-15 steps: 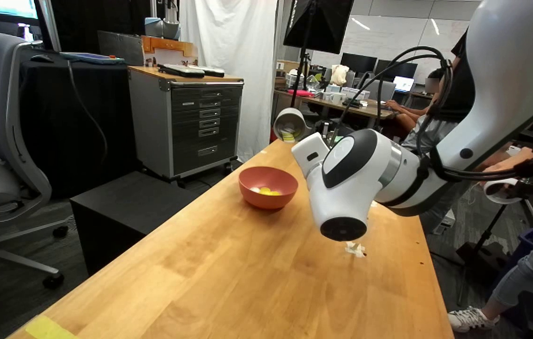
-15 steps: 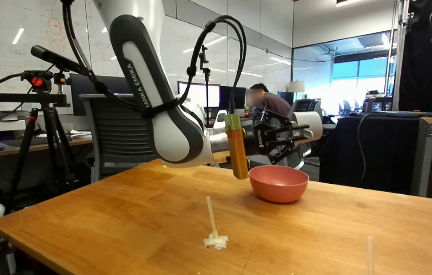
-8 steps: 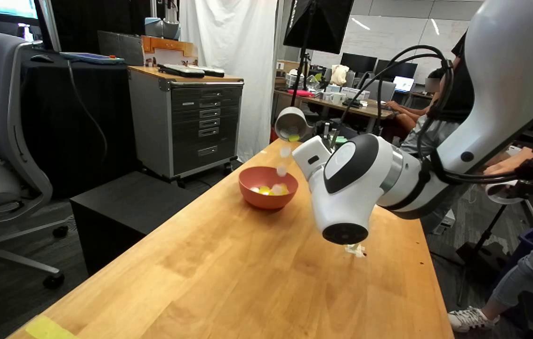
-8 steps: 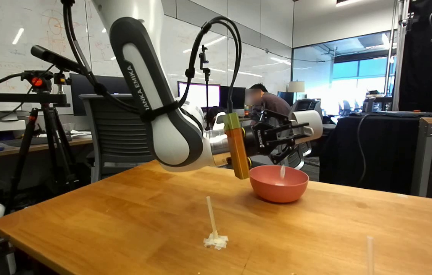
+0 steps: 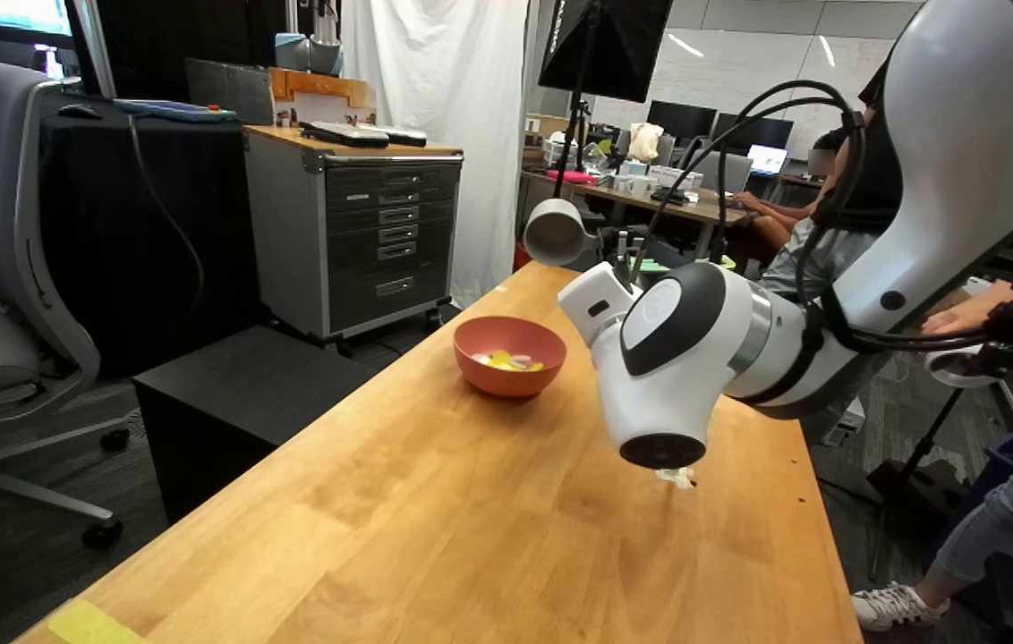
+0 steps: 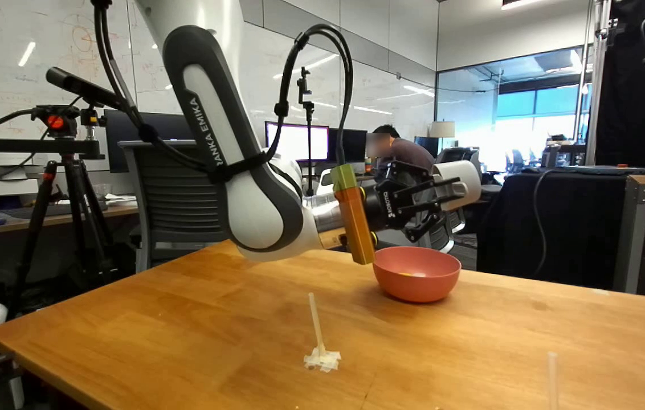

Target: Pour the contents in the cup into the bowl

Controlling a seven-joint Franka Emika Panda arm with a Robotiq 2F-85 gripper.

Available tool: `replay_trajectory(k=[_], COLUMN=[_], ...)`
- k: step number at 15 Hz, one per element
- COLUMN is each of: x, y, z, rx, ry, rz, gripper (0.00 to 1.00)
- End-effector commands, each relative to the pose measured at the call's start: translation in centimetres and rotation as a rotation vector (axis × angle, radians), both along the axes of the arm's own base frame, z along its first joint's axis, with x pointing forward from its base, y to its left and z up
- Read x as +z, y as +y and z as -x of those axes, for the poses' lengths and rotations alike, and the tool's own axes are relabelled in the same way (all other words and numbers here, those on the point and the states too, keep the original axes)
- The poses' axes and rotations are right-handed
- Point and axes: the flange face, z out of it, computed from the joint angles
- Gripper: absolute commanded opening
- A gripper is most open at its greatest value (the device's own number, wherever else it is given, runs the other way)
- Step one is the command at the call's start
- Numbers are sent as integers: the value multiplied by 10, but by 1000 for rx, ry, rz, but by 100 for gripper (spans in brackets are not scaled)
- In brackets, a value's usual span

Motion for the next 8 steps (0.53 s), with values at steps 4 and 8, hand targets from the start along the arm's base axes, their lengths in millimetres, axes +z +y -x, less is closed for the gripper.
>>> replay_trajectory(k=[4,8], x=[8,9], y=[-5,-7], z=[2,4], rx=[13,29], ry=[-11,-18], rz=[96,124], gripper=[12,12])
